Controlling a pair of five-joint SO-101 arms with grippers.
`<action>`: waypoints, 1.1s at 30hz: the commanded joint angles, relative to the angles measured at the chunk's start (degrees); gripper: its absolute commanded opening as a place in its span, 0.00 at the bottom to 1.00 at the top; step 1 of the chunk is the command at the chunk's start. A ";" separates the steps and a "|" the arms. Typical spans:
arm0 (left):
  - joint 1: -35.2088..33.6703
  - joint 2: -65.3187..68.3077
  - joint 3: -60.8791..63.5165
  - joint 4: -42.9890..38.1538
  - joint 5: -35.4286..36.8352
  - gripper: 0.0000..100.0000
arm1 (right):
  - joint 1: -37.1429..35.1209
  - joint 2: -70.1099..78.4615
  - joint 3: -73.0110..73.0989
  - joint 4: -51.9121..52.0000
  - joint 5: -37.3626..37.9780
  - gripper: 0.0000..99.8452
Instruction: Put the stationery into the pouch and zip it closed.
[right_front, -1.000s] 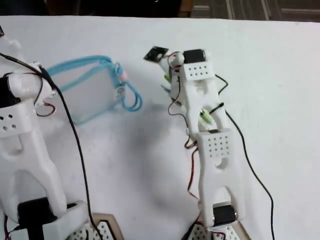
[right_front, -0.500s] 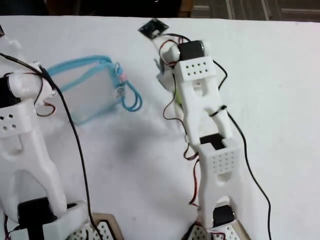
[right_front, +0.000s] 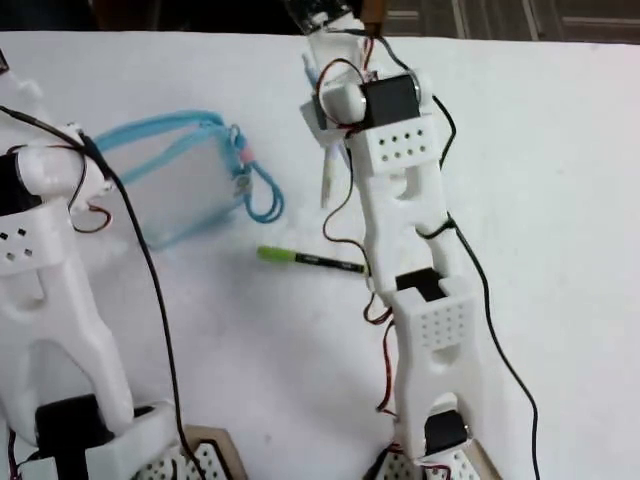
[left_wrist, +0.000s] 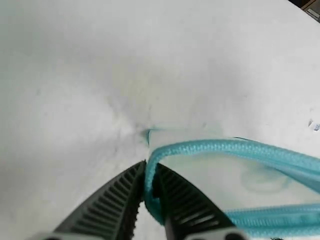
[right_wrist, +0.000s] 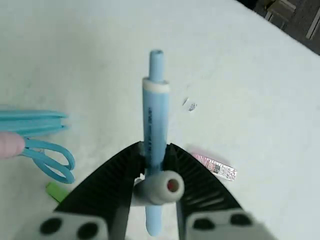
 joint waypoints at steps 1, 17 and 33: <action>-0.31 1.45 -0.97 -0.35 -0.53 0.02 | -0.31 -4.09 -8.18 1.71 -2.55 0.02; -0.40 1.45 -0.97 -0.35 -0.53 0.02 | -12.26 -16.84 -19.69 3.21 -15.91 0.02; -0.40 1.45 -0.97 -0.35 -0.53 0.02 | -25.36 -11.47 -19.60 -17.27 -29.27 0.02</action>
